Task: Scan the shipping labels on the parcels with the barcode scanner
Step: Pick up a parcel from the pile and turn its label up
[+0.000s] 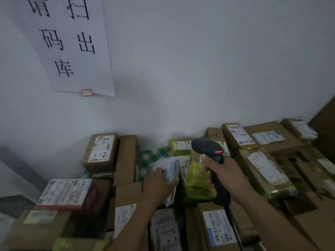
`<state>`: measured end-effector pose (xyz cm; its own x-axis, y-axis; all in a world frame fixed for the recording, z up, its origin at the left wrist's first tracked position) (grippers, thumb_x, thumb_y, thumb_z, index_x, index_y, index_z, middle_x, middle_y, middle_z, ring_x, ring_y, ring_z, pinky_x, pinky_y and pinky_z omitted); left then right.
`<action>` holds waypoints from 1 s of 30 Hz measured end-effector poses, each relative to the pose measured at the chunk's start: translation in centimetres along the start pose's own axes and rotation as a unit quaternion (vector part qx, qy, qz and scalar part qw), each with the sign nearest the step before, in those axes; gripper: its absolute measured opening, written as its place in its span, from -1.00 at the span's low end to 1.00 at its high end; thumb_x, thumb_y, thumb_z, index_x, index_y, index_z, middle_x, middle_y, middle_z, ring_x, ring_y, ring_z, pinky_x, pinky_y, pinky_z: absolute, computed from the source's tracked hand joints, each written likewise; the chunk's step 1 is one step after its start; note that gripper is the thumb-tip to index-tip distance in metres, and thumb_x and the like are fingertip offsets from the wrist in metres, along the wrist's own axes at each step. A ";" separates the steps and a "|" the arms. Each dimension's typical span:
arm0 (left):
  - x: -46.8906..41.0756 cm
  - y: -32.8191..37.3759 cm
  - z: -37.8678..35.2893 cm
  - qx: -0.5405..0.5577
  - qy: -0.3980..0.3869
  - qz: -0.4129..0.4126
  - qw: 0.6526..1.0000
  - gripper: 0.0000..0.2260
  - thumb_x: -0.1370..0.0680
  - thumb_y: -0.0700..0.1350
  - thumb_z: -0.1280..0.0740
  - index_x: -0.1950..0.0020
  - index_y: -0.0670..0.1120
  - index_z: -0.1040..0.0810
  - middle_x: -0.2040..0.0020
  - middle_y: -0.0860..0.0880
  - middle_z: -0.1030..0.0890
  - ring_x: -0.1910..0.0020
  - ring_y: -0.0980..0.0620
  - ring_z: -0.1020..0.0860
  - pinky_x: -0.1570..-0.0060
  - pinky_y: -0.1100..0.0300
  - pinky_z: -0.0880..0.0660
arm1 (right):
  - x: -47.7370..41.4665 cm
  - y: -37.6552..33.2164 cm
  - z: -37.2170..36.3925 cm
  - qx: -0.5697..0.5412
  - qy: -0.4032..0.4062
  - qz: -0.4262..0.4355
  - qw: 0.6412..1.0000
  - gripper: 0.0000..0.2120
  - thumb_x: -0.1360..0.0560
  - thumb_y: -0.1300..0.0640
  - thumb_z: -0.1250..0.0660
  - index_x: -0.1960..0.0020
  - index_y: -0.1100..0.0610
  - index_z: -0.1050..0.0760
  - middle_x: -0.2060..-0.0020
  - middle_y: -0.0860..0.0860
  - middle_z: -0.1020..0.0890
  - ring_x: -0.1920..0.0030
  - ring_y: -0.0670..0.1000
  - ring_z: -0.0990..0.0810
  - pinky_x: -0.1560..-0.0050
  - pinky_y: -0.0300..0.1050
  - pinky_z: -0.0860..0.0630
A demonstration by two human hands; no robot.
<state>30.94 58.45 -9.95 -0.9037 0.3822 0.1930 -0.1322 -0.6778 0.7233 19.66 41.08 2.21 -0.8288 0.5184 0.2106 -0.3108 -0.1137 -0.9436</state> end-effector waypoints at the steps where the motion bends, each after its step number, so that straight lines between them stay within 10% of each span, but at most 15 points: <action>1: -0.4 -0.4 -0.6 0.030 -0.013 0.019 0.999 -0.55 -0.54 0.06 -0.39 -0.35 -0.09 -0.40 -0.21 -0.07 -0.53 -0.05 0.03 -0.52 0.05 0.19 -0.44 | -0.2 0.4 -0.1 0.004 0.002 -0.001 1.000 -0.62 -0.52 0.01 -0.38 0.10 0.38 -0.54 0.42 0.09 -0.57 0.52 0.02 -0.51 0.50 -0.16 -0.48; 8: -2.2 -3.6 -3.4 0.163 -0.062 0.118 0.978 -0.21 -0.54 0.05 -0.41 -0.61 0.00 -0.01 -0.53 -0.17 -0.24 -0.39 -0.19 -0.37 0.05 0.16 -0.49 | -1.3 2.2 -0.6 0.005 0.014 -0.022 1.000 -0.59 -0.50 -0.06 -0.39 0.15 0.33 -0.55 0.40 0.17 -0.58 0.47 0.09 -0.54 0.39 -0.08 -0.51; 16: -5.4 -1.5 1.8 -0.011 0.168 0.077 0.983 -0.30 -0.43 0.10 -0.43 -0.49 0.00 -0.22 -0.31 -0.25 -0.38 -0.25 -0.26 -0.40 -0.18 -0.09 -0.44 | -2.4 2.6 -0.6 -0.002 0.018 -0.021 1.000 -0.63 -0.49 -0.06 -0.40 0.20 0.27 -0.56 0.44 0.09 -0.59 0.49 0.04 -0.54 0.38 -0.09 -0.51; 30: -13.3 -3.5 -1.8 -0.038 0.060 0.086 0.994 -0.33 -0.52 0.12 -0.41 -0.50 -0.04 -0.17 -0.36 -0.29 -0.30 -0.24 -0.26 -0.39 -0.10 -0.02 -0.39 | -2.7 2.9 -0.8 -0.063 -0.007 -0.044 0.997 -0.74 -0.50 -0.01 -0.39 0.13 0.21 -0.56 0.30 0.03 -0.67 0.48 0.05 -0.52 0.45 -0.11 -0.49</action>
<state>42.65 54.64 -16.25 -0.9572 0.1811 0.2259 0.0032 -0.7737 0.6336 21.38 40.00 -1.33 -0.8077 0.5100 0.2959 -0.3222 0.0386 -0.9459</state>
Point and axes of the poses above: each hand's wrist, its own x-axis away from the middle knuckle, its own z-axis out of the back of the hand, y = z × x, the point moved 7 cm from there along -x, towards the middle knuckle
